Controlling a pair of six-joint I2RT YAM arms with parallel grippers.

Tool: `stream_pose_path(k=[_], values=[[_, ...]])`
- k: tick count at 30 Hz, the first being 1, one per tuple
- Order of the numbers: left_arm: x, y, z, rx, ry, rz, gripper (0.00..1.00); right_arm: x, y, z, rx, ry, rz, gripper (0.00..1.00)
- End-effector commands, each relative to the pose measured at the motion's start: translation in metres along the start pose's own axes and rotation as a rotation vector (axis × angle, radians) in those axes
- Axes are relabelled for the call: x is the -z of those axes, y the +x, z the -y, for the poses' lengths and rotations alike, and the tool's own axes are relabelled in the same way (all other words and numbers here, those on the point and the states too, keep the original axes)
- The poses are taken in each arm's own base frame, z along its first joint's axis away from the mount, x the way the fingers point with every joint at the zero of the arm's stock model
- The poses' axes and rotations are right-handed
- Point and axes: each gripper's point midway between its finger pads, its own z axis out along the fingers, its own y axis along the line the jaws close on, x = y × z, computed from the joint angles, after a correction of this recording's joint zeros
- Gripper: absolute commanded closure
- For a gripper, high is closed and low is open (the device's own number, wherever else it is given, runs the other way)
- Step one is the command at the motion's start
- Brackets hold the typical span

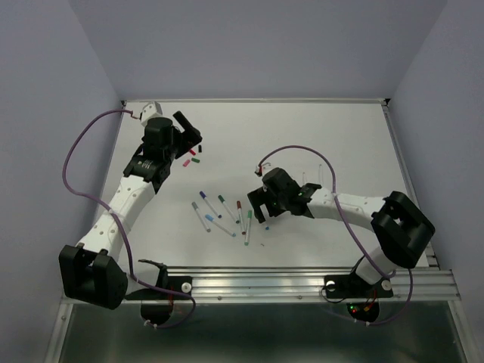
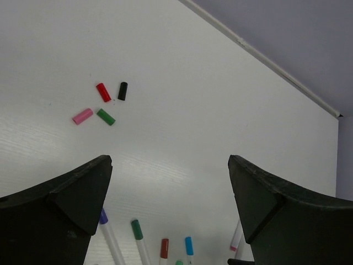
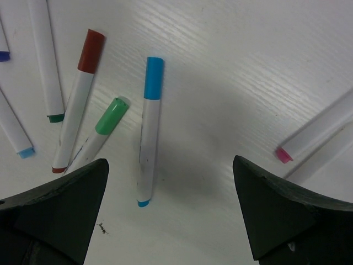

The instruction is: Open the pen caps

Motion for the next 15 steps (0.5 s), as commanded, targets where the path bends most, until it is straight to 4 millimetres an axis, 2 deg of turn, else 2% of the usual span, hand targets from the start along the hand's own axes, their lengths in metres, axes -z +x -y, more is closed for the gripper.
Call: stream_pose_path(k=[1,4,10,11,13,14,15], values=[[0.007,0.010,-0.016,-0.017,-0.027,0.001,0.01,-0.006,-0.008,-0.017,0.066,-0.014,-0.003,0.01],[0.013,0.009,-0.017,-0.017,-0.022,0.009,0.01,-0.016,-0.001,-0.018,0.079,-0.001,-0.034,0.05],[0.012,0.012,-0.018,-0.024,-0.021,-0.001,0.01,-0.029,0.015,-0.017,0.073,0.023,-0.089,0.16],[0.012,0.012,-0.018,-0.023,-0.022,-0.003,0.01,-0.030,0.018,-0.017,0.068,0.025,-0.095,0.24],[0.011,0.013,-0.019,-0.025,-0.025,-0.003,0.01,-0.032,0.022,-0.016,0.064,0.028,-0.108,0.26],[0.010,0.014,-0.020,-0.025,-0.028,-0.004,0.01,-0.032,0.023,-0.017,0.058,0.025,-0.111,0.34],[0.010,0.014,-0.021,-0.026,-0.029,-0.005,0.01,-0.032,0.023,-0.017,0.058,0.025,-0.111,0.37]])
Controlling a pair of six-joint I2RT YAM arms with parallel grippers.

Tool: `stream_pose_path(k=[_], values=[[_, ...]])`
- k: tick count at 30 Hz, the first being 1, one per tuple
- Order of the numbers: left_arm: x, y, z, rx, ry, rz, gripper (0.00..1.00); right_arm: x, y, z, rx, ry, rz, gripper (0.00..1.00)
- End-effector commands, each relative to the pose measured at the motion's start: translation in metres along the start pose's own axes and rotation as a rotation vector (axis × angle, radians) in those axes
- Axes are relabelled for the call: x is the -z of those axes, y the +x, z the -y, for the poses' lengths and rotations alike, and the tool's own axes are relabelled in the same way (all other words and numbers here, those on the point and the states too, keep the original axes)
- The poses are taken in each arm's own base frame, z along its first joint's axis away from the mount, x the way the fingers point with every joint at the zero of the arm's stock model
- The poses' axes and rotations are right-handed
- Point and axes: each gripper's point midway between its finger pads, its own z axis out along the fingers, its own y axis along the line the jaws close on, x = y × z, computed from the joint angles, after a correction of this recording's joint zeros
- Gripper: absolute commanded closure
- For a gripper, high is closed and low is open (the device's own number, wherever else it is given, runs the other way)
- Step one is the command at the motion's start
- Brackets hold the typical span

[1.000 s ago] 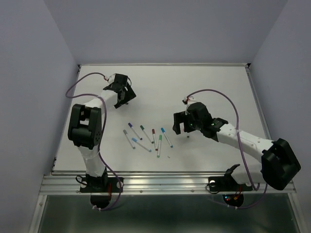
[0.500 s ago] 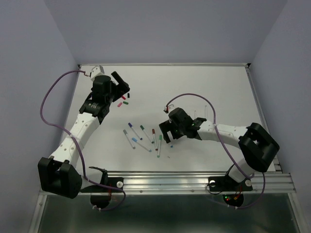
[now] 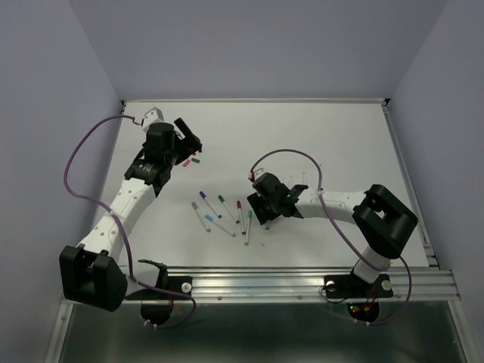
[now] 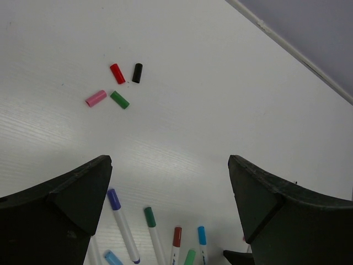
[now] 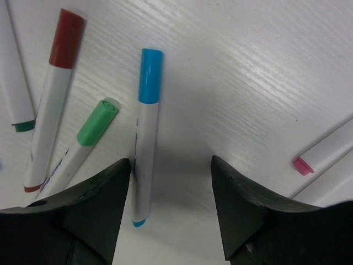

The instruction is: Open the pen caps

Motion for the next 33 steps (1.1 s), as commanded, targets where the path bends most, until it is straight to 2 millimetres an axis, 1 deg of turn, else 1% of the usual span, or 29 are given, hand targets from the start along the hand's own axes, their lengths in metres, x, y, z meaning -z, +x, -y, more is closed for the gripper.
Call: stream_pose_path(k=[1,2,3,4,5,6,7,8,9,10,12,13,15,16,18,19,20,22,23,24,26,27,28,29,30,31,32,33], values=[[0.005,-0.009,0.002,-0.012,0.016,0.039,0.01,-0.004,0.000,-0.003,-0.015,0.008,-0.009,0.39],[0.005,-0.008,0.002,-0.012,0.017,0.037,0.01,-0.003,0.001,-0.001,-0.019,0.015,-0.010,0.53],[0.005,-0.008,0.002,-0.013,0.017,0.035,0.01,-0.002,-0.001,-0.001,-0.023,0.019,-0.002,0.58],[0.004,-0.008,0.004,-0.014,0.022,0.035,0.01,-0.002,0.001,0.001,-0.027,0.022,-0.004,0.66],[0.004,-0.007,0.004,-0.016,0.025,0.030,0.01,0.000,0.000,0.001,-0.032,0.026,0.001,0.66],[0.004,-0.007,0.005,-0.015,0.028,0.030,0.01,0.001,0.000,0.001,-0.034,0.025,0.004,0.71],[0.003,-0.006,0.006,-0.018,0.039,0.026,0.01,0.004,-0.002,0.001,-0.047,0.024,0.016,0.73],[0.002,-0.005,0.007,-0.021,0.046,0.020,0.01,0.006,-0.002,0.002,-0.049,0.026,0.021,0.78],[0.002,-0.004,0.008,-0.022,0.053,0.019,0.01,0.007,-0.001,0.002,-0.052,0.025,0.022,0.80],[0.002,-0.002,0.010,-0.024,0.066,0.008,0.01,0.012,-0.005,0.002,-0.060,0.023,0.041,0.82],[0.002,0.002,0.014,-0.033,0.093,-0.009,0.01,0.016,-0.009,0.002,-0.068,0.018,0.063,0.92],[0.001,0.004,0.016,-0.037,0.103,-0.016,0.01,0.023,-0.015,0.001,-0.072,0.009,0.090,0.95],[0.003,0.006,0.021,-0.039,0.136,-0.026,0.01,0.030,-0.022,0.000,-0.079,-0.001,0.132,0.98],[0.004,0.005,0.024,-0.039,0.153,-0.022,0.01,0.039,-0.031,-0.001,-0.084,-0.011,0.167,0.99],[0.006,0.004,0.029,-0.041,0.181,-0.020,0.01,0.049,-0.040,-0.001,-0.091,-0.019,0.206,0.99],[0.009,0.010,0.034,-0.049,0.221,-0.047,0.01,0.055,-0.046,-0.001,-0.092,-0.020,0.230,0.99],[0.012,0.007,0.039,-0.049,0.247,-0.036,0.01,0.065,-0.055,-0.001,-0.097,-0.028,0.269,0.99],[0.016,0.009,0.047,-0.058,0.299,-0.043,0.01,0.077,-0.066,-0.002,-0.101,-0.041,0.319,0.99],[0.018,0.011,0.050,-0.061,0.320,-0.050,0.01,0.089,-0.074,-0.002,-0.110,-0.050,0.361,0.99],[0.022,0.017,0.056,-0.066,0.359,-0.077,0.01,0.095,-0.080,-0.003,-0.113,-0.059,0.386,0.99],[0.028,0.022,0.070,-0.078,0.439,-0.079,0.01,0.107,-0.087,-0.004,-0.117,-0.074,0.429,0.99],[0.031,0.024,0.075,-0.082,0.467,-0.086,0.01,0.119,-0.094,-0.004,-0.122,-0.088,0.466,0.99],[0.035,0.031,0.082,-0.087,0.503,-0.106,0.01,0.126,-0.100,-0.006,-0.126,-0.103,0.498,0.99],[0.038,0.033,0.089,-0.087,0.536,-0.104,0.01,0.132,-0.104,-0.008,-0.128,-0.120,0.522,0.99],[0.044,0.041,0.100,-0.098,0.574,-0.122,0.01,0.138,-0.108,-0.010,-0.128,-0.137,0.547,0.99],[0.048,0.048,0.107,-0.106,0.610,-0.144,0.01,0.151,-0.115,-0.015,-0.130,-0.179,0.595,0.99],[0.051,0.051,0.115,-0.110,0.643,-0.149,0.01,0.157,-0.118,-0.018,-0.126,-0.203,0.615,0.99],[0.058,0.061,0.124,-0.122,0.681,-0.170,0.01,0.163,-0.121,-0.021,-0.124,-0.222,0.640,0.99]])
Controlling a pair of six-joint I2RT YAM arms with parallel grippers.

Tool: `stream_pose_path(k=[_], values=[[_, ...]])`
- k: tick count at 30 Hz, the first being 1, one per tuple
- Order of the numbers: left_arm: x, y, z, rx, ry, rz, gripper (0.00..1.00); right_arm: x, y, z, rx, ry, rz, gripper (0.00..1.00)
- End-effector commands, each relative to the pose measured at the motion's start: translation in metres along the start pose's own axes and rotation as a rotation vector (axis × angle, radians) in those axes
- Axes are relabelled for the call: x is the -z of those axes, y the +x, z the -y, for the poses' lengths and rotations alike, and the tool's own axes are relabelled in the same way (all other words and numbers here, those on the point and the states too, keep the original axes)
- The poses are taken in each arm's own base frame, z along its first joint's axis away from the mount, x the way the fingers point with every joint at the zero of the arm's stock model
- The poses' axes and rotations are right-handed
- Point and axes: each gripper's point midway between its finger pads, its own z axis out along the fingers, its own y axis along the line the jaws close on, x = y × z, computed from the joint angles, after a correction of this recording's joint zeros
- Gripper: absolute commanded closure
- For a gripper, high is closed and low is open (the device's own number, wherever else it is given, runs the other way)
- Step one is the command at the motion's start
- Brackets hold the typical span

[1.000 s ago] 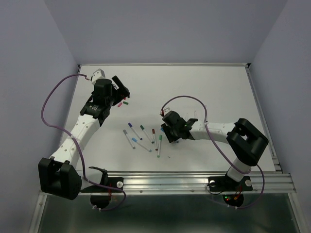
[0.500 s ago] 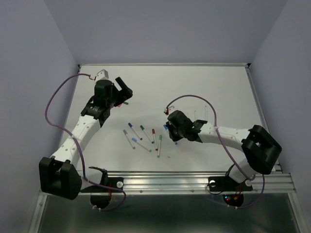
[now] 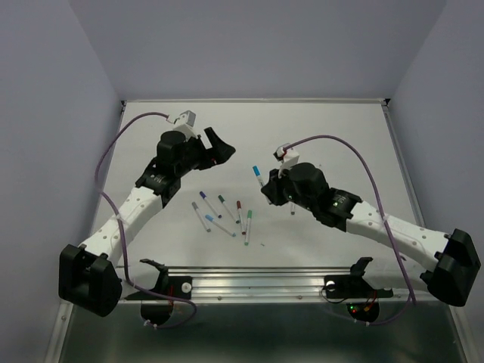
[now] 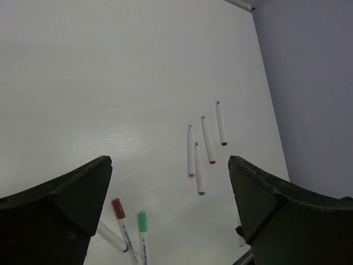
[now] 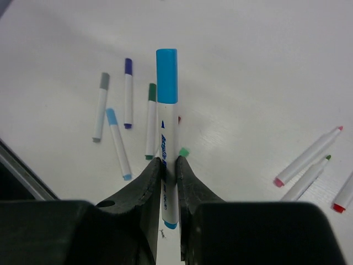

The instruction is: Open the pen caps

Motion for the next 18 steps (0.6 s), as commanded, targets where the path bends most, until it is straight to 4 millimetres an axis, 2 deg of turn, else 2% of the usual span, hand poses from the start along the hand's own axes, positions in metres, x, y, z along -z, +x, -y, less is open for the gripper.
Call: stream_pose_path(k=[1,3,4,8,13,17,18], values=[[0.005,0.014,0.059,-0.066,0.242,-0.022,0.01,0.018,-0.043,-0.027,-0.012,-0.141,0.174,0.99],[0.005,0.019,0.072,-0.069,0.297,-0.023,0.01,0.023,-0.050,-0.032,-0.012,-0.164,0.197,0.99],[0.005,0.025,0.081,-0.056,0.339,-0.036,0.01,0.026,-0.060,-0.037,-0.014,-0.187,0.234,0.99],[0.005,0.037,0.099,-0.048,0.419,-0.078,0.01,0.027,-0.069,-0.040,-0.012,-0.196,0.251,0.99],[0.001,0.047,0.105,-0.044,0.419,-0.092,0.02,0.022,-0.072,-0.041,-0.009,-0.190,0.249,0.99],[-0.001,0.051,0.105,-0.041,0.415,-0.102,0.09,0.018,-0.075,-0.038,-0.012,-0.166,0.251,0.99],[-0.001,0.052,0.105,-0.040,0.415,-0.104,0.14,0.017,-0.076,-0.037,-0.013,-0.156,0.254,0.99]])
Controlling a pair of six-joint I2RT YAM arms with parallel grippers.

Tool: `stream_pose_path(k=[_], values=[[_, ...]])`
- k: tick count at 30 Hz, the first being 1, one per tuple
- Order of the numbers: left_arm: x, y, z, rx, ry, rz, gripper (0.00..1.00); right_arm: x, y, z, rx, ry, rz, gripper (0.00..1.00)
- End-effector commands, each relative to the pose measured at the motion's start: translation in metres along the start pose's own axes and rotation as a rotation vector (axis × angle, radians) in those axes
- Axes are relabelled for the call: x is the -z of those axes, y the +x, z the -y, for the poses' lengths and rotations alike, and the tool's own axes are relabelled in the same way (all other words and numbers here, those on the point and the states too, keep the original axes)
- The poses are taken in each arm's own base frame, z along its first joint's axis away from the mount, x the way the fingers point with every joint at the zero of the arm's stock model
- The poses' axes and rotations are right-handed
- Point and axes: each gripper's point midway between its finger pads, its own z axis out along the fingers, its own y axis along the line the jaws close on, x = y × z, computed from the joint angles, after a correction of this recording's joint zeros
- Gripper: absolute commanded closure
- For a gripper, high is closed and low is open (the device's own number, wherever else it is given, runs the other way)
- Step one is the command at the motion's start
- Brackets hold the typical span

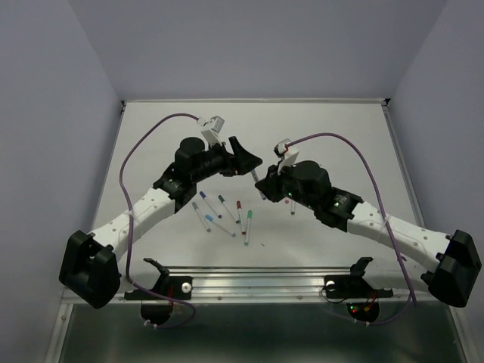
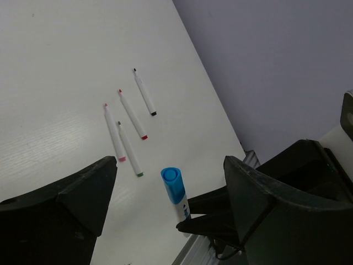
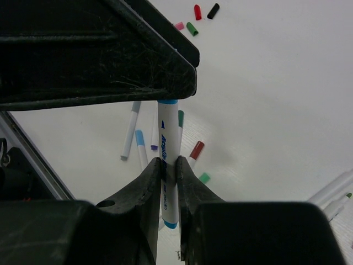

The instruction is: Open the pen caps

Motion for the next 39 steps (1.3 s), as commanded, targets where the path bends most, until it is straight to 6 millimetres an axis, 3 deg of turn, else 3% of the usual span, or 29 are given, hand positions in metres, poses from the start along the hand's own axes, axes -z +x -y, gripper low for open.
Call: stream_pose_path(k=[1,7,11,15,16,22,24,27,32,34,37,38,39], values=[[-0.002,-0.005,0.011,-0.015,0.054,0.025,0.17,-0.002,-0.036,-0.010,0.008,-0.015,0.102,0.99],[-0.005,0.000,0.013,-0.007,0.059,0.015,0.49,-0.007,-0.041,-0.010,0.010,-0.010,0.112,0.99],[-0.007,0.000,0.013,-0.006,0.055,0.017,0.52,-0.009,-0.040,-0.012,0.010,-0.019,0.106,0.99],[-0.007,0.000,0.013,-0.003,0.055,0.017,0.70,-0.009,-0.040,-0.011,0.013,-0.012,0.108,0.99],[-0.007,-0.001,0.012,0.001,0.047,0.024,0.80,-0.008,-0.041,-0.011,0.013,-0.011,0.110,0.99],[-0.003,-0.007,0.013,0.007,0.030,0.055,0.94,-0.009,-0.034,-0.008,0.020,-0.006,0.096,0.98],[-0.003,-0.008,0.012,0.008,0.025,0.061,0.99,-0.009,-0.033,-0.008,0.019,-0.003,0.093,0.93],[-0.004,-0.008,0.013,0.013,0.025,0.059,1.00,-0.012,-0.033,-0.002,0.012,0.031,0.096,0.63],[-0.004,-0.009,0.014,0.017,0.029,0.058,1.00,-0.019,-0.041,-0.001,0.036,0.044,0.103,0.53],[-0.004,-0.008,0.015,0.018,0.032,0.057,1.00,-0.025,-0.039,-0.001,0.045,0.050,0.092,0.60],[-0.004,-0.009,0.016,0.019,0.035,0.058,1.00,-0.033,-0.037,-0.001,0.052,0.049,0.083,0.60],[-0.004,-0.009,0.016,0.020,0.037,0.058,1.00,-0.035,-0.036,-0.001,0.056,0.050,0.080,0.65],[-0.004,-0.009,0.015,0.021,0.033,0.058,1.00,-0.036,-0.036,-0.001,0.056,0.047,0.080,0.85]])
